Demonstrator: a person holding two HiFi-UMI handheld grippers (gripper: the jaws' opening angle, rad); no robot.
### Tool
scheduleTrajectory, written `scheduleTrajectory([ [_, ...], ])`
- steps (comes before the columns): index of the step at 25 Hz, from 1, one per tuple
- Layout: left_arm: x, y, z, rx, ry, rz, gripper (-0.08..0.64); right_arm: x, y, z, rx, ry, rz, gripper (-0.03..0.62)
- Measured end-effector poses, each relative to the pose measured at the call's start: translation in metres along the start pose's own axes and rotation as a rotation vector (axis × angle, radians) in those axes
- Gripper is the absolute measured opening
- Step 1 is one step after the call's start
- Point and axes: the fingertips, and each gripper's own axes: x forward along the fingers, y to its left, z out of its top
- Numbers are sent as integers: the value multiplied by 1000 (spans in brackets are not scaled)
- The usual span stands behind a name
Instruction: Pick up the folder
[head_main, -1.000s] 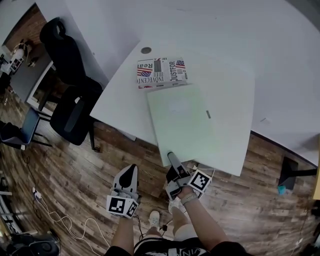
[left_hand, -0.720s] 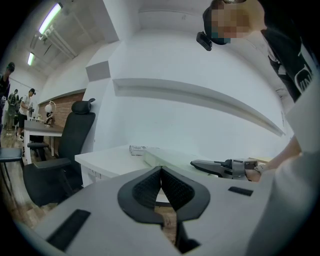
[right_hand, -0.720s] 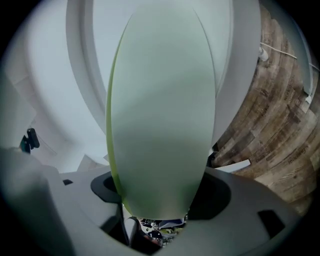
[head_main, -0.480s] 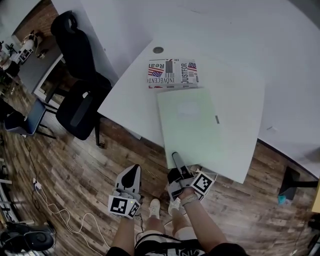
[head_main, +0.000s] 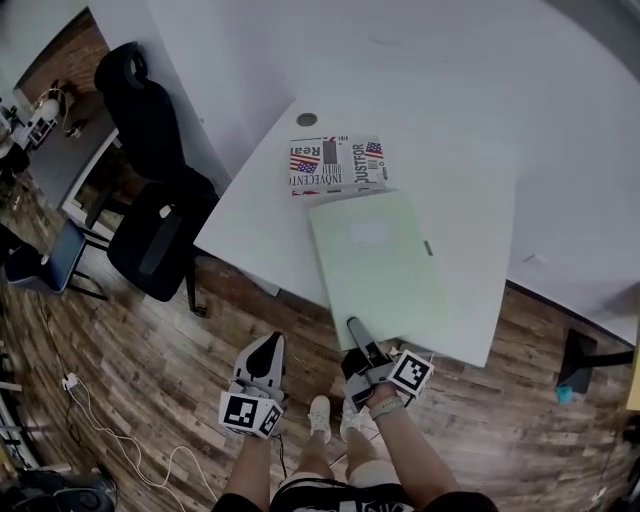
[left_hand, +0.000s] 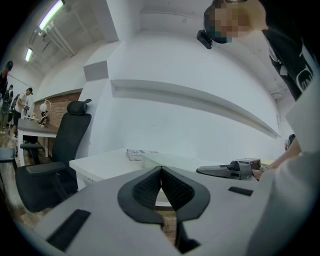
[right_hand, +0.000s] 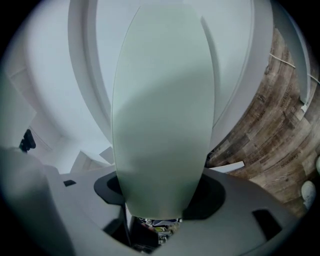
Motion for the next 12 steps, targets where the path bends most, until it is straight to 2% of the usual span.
scheduleTrajectory([
  [8,12,-1,15,14,-18,-48,15,-11,12,11,-53,-7,-29,295],
  [12,18,-3,23,16,-34,-67,15,-18,19,20,-84,-8,-73,295],
])
